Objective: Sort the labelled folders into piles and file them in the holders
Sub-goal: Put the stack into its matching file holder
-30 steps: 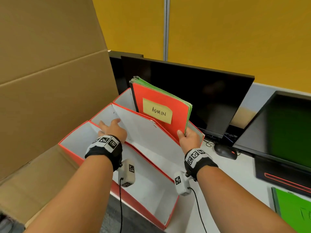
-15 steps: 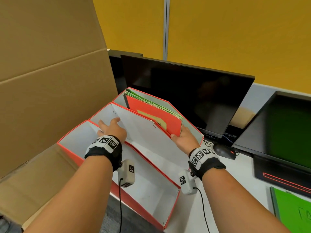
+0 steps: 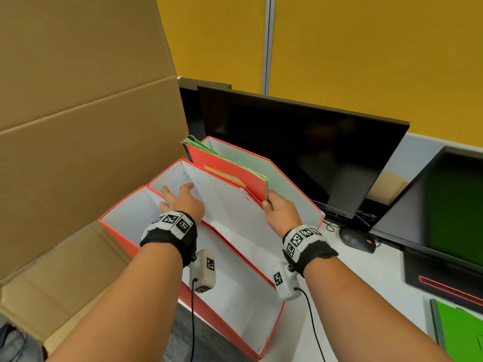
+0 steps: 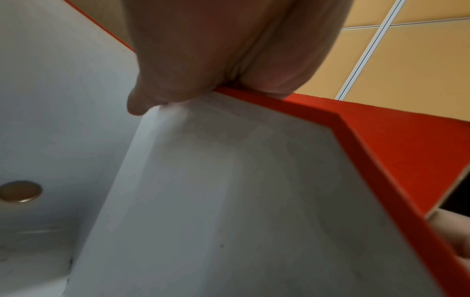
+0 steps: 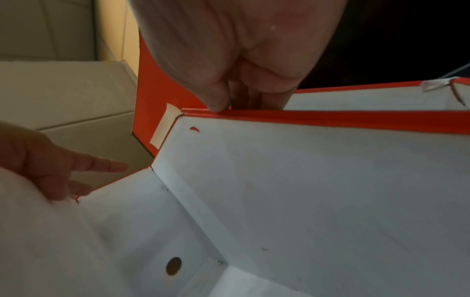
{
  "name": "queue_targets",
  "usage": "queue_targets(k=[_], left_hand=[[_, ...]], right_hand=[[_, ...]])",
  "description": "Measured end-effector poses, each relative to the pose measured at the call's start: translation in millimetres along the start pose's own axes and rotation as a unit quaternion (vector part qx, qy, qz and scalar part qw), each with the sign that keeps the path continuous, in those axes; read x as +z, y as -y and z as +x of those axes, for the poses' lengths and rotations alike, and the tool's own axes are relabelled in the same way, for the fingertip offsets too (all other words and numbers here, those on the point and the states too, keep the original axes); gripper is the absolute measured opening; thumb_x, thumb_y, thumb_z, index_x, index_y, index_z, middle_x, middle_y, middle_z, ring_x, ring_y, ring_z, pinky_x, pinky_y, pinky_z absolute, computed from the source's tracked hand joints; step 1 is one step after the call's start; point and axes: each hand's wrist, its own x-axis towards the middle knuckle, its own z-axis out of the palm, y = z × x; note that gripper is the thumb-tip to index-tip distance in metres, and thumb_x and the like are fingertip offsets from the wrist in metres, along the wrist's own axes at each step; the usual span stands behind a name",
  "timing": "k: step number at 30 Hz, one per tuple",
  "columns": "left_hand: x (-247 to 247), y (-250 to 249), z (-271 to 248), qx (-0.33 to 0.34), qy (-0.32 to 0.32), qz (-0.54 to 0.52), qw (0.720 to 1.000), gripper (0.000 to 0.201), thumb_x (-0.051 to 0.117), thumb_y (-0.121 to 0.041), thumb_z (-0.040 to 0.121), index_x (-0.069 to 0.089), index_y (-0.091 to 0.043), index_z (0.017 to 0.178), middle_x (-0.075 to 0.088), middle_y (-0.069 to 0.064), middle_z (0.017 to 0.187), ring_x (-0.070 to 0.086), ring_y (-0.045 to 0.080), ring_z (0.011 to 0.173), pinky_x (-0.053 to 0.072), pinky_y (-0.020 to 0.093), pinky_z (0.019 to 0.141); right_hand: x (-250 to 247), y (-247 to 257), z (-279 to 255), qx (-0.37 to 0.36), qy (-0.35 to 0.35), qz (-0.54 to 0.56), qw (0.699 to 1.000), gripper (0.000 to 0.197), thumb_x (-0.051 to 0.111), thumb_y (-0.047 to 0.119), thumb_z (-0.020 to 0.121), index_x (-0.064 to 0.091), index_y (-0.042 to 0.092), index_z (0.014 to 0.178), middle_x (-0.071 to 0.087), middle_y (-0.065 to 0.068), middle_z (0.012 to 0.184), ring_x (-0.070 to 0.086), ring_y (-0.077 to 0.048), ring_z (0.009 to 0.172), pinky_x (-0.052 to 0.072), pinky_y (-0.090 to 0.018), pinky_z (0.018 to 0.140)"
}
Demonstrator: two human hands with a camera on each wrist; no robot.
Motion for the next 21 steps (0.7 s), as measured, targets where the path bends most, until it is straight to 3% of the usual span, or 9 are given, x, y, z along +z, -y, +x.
queue_targets(k=[3, 9, 14, 21], left_hand=[[-1, 0, 0, 0.0, 0.004, 0.003, 1.0, 0.071, 0.034, 0.004, 0.084, 0.034, -0.04, 0.14, -0.007, 0.005, 0.159, 0.008, 0.035, 0.143, 0.031, 0.048, 0.11], [-1, -1, -2, 0.002, 0.007, 0.003, 1.0, 0.07, 0.034, 0.003, 0.085, 0.034, -0.04, 0.14, -0.007, 0.004, 0.159, 0.008, 0.035, 0.143, 0.032, 0.047, 0.11], [-4, 0, -4, 0.0, 0.01, 0.007, 1.0, 0.071, 0.034, 0.003, 0.085, 0.032, -0.04, 0.14, -0.007, 0.004, 0.159, 0.01, 0.034, 0.143, 0.032, 0.046, 0.108], [-3, 2, -11, -0.001, -0.011, -0.036, 0.999, 0.069, 0.034, 0.005, 0.083, 0.038, -0.038, 0.138, -0.006, 0.004, 0.159, 0.005, 0.033, 0.145, 0.03, 0.047, 0.112]], right_hand=[[3, 5, 3, -0.009, 0.009, -0.003, 1.0, 0.025, 0.038, 0.017, 0.099, 0.053, 0.006, 0.115, 0.064, -0.015, 0.113, 0.06, -0.032, 0.104, 0.05, -0.038, 0.091], [3, 3, 1, 0.002, 0.036, -0.006, 0.999, 0.027, 0.035, 0.02, 0.101, 0.052, 0.006, 0.117, 0.063, -0.016, 0.116, 0.06, -0.033, 0.104, 0.048, -0.032, 0.09], [5, 5, 5, 0.016, 0.052, -0.021, 0.998, 0.029, 0.033, 0.021, 0.101, 0.05, 0.005, 0.117, 0.062, -0.019, 0.116, 0.06, -0.036, 0.104, 0.05, -0.037, 0.092], [3, -7, -7, 0.034, 0.043, -0.014, 0.998, 0.044, 0.042, 0.018, 0.098, 0.038, 0.014, 0.142, 0.047, -0.009, 0.138, 0.048, -0.027, 0.126, 0.04, -0.036, 0.106]])
